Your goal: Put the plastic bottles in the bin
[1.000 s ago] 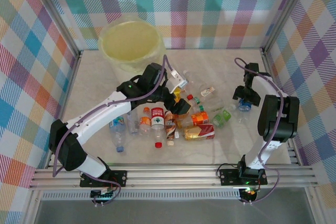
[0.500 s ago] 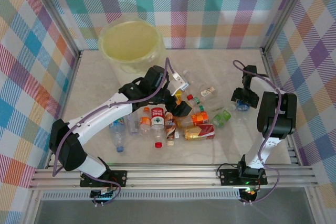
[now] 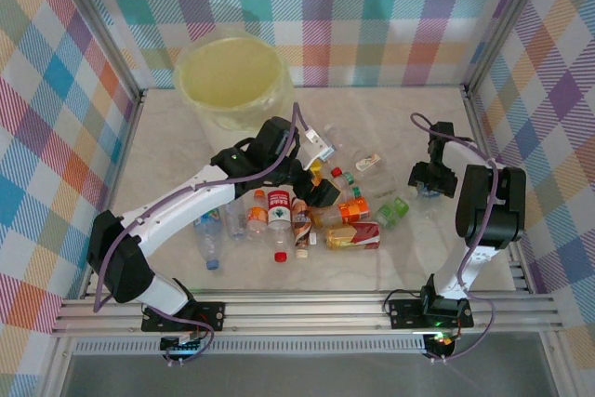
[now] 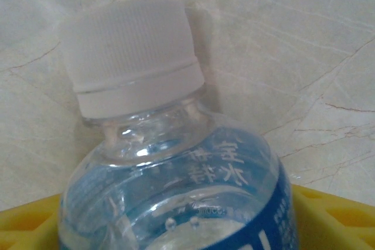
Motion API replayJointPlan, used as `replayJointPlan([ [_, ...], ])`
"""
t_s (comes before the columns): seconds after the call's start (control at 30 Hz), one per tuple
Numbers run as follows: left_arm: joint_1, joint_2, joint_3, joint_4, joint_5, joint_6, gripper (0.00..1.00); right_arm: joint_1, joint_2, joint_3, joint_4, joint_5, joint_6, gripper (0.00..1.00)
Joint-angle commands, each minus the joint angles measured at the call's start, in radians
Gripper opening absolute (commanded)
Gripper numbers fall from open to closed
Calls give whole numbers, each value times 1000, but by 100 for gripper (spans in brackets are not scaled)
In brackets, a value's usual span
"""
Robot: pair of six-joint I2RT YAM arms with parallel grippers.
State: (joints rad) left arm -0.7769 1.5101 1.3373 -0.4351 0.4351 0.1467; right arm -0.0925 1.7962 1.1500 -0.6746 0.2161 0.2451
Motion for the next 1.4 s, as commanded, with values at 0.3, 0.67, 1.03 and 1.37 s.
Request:
replayJointPlan([
  [0.3,-13,2,0,19,9,-16,100,-3,-33,27,-22,21,-23,68],
  [0.67,-14,34,39,72,56,-146,100,9,-191,-5,60,-27,-24,65],
  [1.03,-21,108,146,164,79,-482,100,59,-458,48,52,-288,65,63],
  [1.37,-85,54,81,233,-56,-580,100,178,-620,97,94,-543,275,62],
])
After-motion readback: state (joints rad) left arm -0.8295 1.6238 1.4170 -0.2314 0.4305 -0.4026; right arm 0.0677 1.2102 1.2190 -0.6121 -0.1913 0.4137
